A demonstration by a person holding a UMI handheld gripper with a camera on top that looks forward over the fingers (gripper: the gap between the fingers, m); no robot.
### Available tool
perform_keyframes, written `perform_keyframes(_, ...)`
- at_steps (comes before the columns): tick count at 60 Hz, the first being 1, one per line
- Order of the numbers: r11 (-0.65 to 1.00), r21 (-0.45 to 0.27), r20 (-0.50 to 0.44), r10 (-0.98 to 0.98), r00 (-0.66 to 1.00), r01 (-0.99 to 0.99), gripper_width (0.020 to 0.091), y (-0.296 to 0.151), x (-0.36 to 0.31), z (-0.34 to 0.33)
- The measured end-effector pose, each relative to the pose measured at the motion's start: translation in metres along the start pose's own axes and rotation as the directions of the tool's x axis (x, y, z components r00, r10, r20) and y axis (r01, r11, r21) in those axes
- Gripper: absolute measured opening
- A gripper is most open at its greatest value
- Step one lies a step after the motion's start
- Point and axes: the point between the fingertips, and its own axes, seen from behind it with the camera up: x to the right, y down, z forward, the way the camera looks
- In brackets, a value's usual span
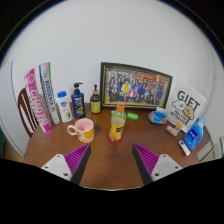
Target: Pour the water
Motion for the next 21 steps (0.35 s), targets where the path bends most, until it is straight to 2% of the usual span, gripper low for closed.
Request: perform_keyframes(21, 1.000, -0.026, -0.027, -0.012, 1.000, 0.011, 0.0852, 0.023, -0.011, -0.037)
